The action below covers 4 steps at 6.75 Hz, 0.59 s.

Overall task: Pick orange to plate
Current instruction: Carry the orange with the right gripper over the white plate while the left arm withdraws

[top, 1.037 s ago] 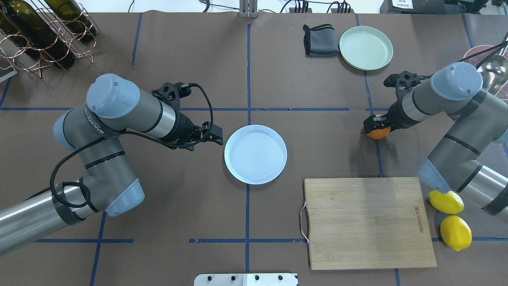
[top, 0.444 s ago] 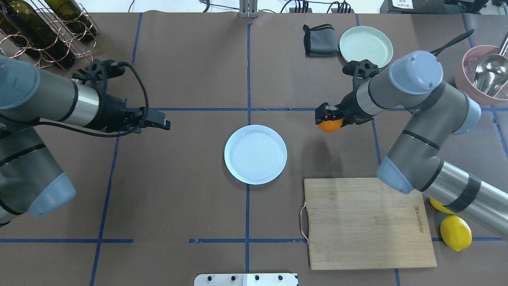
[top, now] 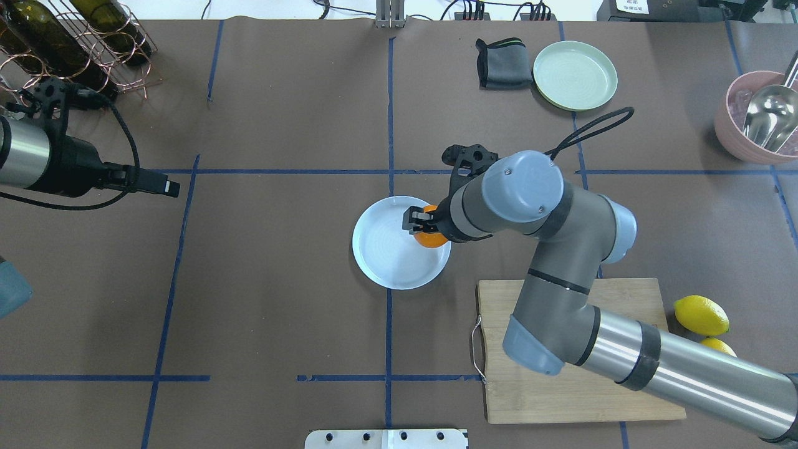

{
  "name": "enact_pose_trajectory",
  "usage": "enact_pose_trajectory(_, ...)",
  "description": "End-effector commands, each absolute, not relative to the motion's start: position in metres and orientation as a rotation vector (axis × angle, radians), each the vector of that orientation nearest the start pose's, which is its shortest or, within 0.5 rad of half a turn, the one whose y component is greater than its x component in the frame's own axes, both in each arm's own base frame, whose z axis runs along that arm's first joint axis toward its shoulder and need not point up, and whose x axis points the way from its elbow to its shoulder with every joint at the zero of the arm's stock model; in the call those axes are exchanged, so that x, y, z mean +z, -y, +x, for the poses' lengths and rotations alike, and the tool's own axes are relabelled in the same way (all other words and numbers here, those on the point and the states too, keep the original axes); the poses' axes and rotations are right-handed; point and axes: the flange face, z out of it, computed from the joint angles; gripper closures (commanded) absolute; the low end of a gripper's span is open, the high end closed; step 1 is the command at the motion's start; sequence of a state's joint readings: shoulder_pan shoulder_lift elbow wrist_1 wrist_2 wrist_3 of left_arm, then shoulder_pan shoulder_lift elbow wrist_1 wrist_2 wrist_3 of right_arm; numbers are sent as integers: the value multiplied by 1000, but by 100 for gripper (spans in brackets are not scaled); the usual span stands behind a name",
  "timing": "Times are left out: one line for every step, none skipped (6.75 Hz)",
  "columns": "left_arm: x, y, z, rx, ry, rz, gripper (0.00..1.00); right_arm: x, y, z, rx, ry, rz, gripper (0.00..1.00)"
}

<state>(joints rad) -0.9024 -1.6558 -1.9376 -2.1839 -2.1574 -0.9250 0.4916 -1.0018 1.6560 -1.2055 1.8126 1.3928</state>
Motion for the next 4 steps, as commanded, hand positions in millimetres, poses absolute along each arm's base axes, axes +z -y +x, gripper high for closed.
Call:
enact_pose_trajectory(373,449,248,89,-1096,347,1,239,398,-577,172,1012,128,100)
enact_pose_trajectory(372,449,248,87,-1099,347,0,230,401,-586,174,1012,129,100)
enact_pose_trajectory(371,448,247,86,-1099,347,1,228,405,-594,177,1002,129,100)
enact_pose_trajectory(370,449,248,86,-1101,348,0,232,407,-594,178,995,132,100)
